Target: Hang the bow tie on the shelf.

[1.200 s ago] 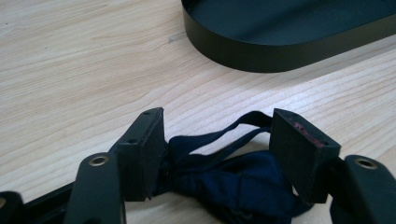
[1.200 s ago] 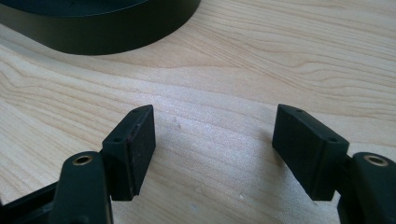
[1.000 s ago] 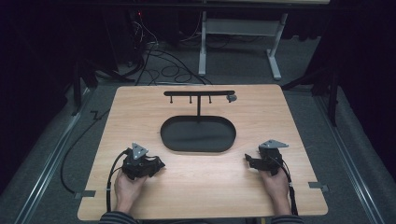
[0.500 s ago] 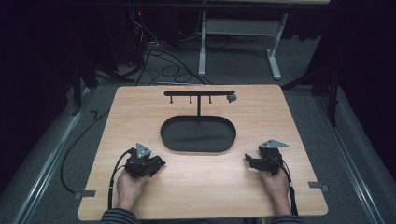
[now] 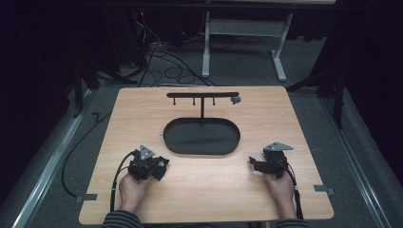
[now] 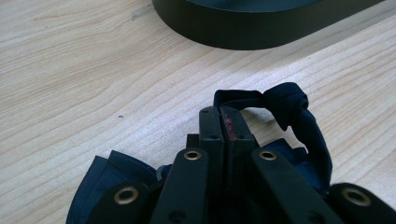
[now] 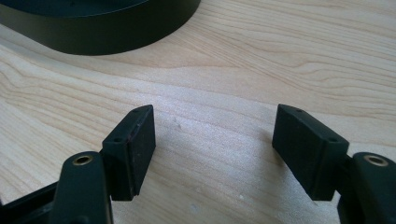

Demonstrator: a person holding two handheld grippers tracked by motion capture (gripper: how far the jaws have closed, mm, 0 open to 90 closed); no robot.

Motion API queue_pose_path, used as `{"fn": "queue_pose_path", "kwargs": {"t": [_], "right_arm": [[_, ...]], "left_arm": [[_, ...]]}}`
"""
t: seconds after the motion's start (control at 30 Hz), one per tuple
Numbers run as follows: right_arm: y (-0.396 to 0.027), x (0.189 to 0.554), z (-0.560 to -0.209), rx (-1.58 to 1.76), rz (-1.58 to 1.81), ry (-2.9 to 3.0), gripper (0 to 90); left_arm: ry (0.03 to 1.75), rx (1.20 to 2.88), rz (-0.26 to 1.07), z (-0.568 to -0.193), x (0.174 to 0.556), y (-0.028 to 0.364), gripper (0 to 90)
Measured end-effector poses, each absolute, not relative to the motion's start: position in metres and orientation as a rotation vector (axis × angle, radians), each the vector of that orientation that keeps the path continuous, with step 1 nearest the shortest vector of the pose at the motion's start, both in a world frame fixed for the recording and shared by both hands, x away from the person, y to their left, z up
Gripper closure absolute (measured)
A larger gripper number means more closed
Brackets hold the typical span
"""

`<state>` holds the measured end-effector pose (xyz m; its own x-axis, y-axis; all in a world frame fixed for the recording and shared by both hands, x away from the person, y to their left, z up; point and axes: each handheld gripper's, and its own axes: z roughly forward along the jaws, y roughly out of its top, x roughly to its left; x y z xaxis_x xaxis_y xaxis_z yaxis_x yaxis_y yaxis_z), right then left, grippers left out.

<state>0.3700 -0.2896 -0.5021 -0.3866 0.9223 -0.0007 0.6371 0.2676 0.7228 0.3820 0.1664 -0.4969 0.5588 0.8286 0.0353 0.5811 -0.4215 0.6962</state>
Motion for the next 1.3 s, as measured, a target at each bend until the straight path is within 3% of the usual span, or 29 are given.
{"fn": "queue_pose_path", "kwargs": {"t": [0.4, 1.3], "right_arm": [[-0.29, 0.37, -0.502, 1.409, 0.907, 2.121, 31.5], [-0.29, 0.37, -0.502, 1.411, 0.91, 2.12, 31.5]], "left_arm": [[1.1, 2.091, 0.566, -0.475, 0.375, 0.17, 88.7], [1.039, 1.969, 0.566, -0.434, 0.365, 0.172, 88.7]]}}
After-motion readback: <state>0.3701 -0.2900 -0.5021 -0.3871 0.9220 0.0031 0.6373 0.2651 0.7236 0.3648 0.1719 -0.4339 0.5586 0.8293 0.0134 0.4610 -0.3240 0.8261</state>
